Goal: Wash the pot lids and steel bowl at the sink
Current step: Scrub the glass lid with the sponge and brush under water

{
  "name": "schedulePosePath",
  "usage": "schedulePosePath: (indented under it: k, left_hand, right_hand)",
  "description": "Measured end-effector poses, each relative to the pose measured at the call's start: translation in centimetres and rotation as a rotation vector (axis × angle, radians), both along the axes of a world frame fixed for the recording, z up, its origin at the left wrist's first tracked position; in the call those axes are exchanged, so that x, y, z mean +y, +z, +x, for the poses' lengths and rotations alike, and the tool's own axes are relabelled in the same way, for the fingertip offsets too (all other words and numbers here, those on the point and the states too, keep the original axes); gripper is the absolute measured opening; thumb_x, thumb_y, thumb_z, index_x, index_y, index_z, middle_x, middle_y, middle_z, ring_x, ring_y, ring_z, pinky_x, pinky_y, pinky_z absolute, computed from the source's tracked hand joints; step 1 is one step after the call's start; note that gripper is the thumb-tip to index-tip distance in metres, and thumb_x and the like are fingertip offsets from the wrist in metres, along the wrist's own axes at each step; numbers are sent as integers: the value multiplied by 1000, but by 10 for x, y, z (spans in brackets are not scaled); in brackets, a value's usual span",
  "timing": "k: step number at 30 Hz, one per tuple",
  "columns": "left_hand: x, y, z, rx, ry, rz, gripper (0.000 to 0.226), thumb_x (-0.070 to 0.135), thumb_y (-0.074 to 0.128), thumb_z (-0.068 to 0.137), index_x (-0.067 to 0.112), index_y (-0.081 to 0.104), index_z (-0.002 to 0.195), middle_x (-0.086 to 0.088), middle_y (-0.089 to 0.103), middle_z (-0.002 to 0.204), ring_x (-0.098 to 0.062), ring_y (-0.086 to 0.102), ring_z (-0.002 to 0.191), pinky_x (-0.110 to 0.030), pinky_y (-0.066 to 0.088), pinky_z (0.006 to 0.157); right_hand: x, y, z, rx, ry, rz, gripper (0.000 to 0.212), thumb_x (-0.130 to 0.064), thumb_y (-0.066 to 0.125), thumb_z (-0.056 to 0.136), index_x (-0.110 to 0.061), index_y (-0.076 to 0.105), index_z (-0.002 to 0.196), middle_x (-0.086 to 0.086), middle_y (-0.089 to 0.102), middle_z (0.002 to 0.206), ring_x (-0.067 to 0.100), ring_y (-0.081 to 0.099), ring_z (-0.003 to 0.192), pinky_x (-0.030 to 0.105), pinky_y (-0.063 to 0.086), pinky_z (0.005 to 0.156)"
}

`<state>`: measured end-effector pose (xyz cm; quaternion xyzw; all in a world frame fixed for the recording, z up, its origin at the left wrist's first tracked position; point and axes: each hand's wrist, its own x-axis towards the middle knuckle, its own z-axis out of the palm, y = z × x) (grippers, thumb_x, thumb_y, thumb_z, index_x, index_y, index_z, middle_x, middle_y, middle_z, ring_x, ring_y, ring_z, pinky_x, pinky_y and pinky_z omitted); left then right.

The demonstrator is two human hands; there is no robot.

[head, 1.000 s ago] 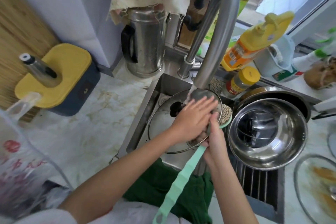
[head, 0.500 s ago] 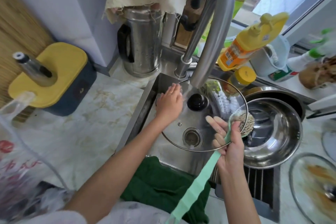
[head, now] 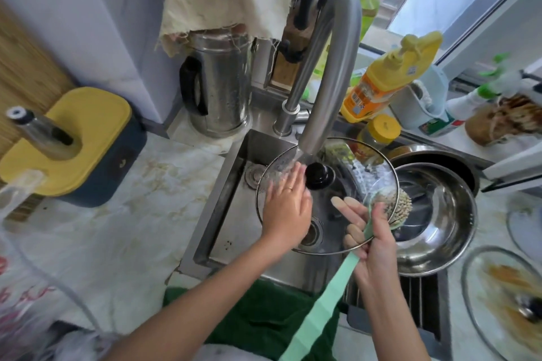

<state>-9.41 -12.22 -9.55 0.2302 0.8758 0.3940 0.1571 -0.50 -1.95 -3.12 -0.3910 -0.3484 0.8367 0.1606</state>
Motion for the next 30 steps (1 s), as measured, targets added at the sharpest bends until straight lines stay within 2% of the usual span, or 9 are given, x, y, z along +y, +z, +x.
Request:
schedulePosePath:
  k: [6,11,13,17,21,23,25,28,30]
  left_hand:
    - [3,-25,-88,-241,93,-134,51,28,23,101,10,39,145,-8,35,154,-28,33,141,-40,27,114]
    - [-3,-6,-15,-243,25,-131,55,39,14,103,21,8,155,3,2,162,-16,1,149,-37,0,121]
    - [-14,14,16,-503,-48,75,54,34,25,106,25,4,154,9,-4,161,-8,-4,147,-35,-1,119]
    - [-40,50,3,-1032,139,564,42,41,38,100,34,35,142,2,26,156,-19,30,139,-51,39,107]
    - [-44,63,-36,-1367,132,658,93,72,60,66,30,33,144,-7,39,141,-41,48,122,-57,52,87]
    - [-49,60,-43,-1391,188,592,94,60,71,61,20,36,139,-19,38,139,-39,55,107,-47,58,71]
    - [-57,52,-42,-1357,311,604,47,33,59,82,14,44,123,-22,44,130,-37,61,96,-43,55,68]
    - [-77,26,-39,-1295,331,683,60,8,41,83,14,36,142,-30,44,135,-44,66,99,-52,56,78]
    - [-92,22,-39,-1227,291,737,66,3,31,83,15,30,148,-29,47,134,-43,66,101,-58,52,82]
  right_hand:
    - [-10,2,1,-9,26,-14,49,-39,37,97,4,59,99,22,71,94,1,27,27,9,20,26]
    - [-9,0,-10,-38,78,127,46,-40,46,89,3,60,98,21,71,92,1,29,31,10,24,29]
    - [-11,-4,-13,-112,128,312,39,-34,51,92,2,63,99,22,71,90,4,34,37,14,28,34]
    - [-10,-7,-16,-270,336,817,20,-19,62,92,-9,71,78,-1,70,66,8,59,53,21,47,52]
    - [-29,-9,-15,-228,718,1309,19,-19,61,92,-10,65,76,-3,64,62,6,61,55,21,44,50]
    - [-43,-11,-15,-342,1010,1557,28,-28,53,91,-8,63,106,10,70,84,26,68,76,32,48,63]
    - [-51,-7,-15,-518,1251,1761,47,-33,48,95,-11,44,136,13,67,105,33,64,93,36,46,73]
    - [-49,1,-12,-517,1296,1833,58,-51,54,90,-17,44,136,5,66,111,27,64,98,34,45,76]
    - [-39,3,-8,-488,1212,1636,61,-64,66,74,-22,62,118,-5,66,107,20,64,92,33,48,75]
